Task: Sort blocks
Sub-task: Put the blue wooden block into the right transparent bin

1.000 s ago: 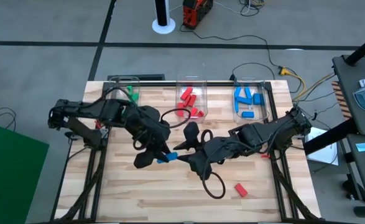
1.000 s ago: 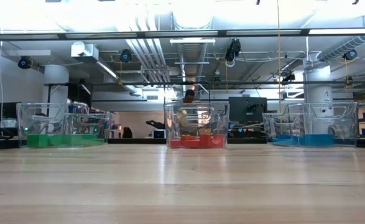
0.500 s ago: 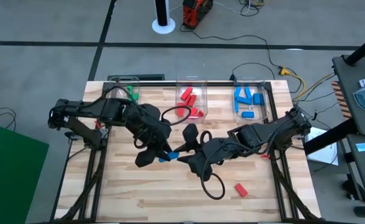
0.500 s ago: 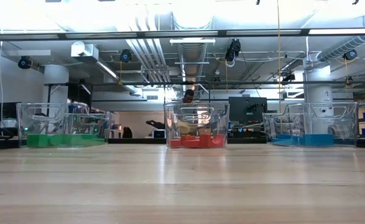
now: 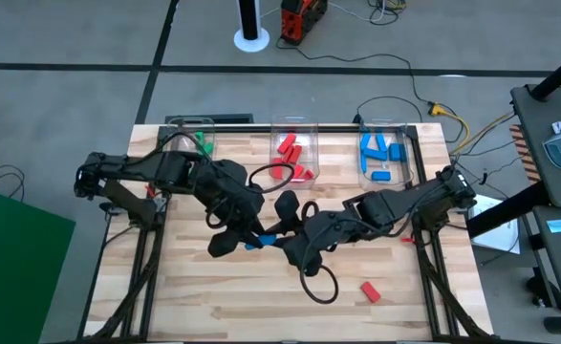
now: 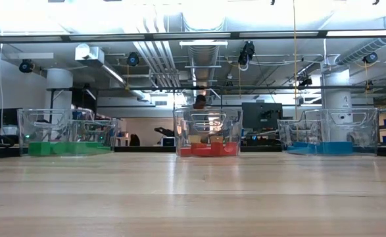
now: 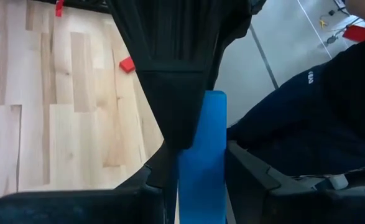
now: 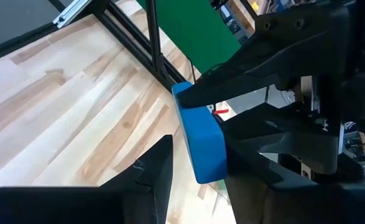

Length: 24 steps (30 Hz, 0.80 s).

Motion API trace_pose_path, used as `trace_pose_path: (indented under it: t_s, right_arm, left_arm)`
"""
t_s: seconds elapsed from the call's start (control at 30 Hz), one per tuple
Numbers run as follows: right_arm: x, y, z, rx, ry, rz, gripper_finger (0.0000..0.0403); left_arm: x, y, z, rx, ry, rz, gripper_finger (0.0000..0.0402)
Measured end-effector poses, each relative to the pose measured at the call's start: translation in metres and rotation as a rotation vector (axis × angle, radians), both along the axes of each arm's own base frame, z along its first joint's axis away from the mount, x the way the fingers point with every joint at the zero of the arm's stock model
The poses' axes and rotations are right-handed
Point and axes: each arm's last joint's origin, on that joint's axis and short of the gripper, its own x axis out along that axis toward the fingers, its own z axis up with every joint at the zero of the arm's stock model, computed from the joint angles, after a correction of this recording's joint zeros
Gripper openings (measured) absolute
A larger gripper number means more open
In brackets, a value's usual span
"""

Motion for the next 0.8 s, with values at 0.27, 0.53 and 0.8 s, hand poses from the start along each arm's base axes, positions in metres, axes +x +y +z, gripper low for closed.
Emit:
trace_pose_path:
  t_s: [0.27,0.53,0.8]
  right_arm:
    - [0.001,-0.001,0.001,-0.012,-0.009,0.011,0.0081]
    - [0.001,-0.002,0.001,-0.017,-0.002,0.023,0.0053]
    - [-0.006,-0.023,0.000,0.077,0.093,-0.091,0.0053]
  left_arm:
    - [0.000,0.000,0.000,0.001,0.001,0.000,0.0086]
    - [0.000,0.001,0.000,0.002,0.007,0.014,0.0097]
    - [-0.005,0.006,-0.008,0.066,0.096,0.090,0.0147]
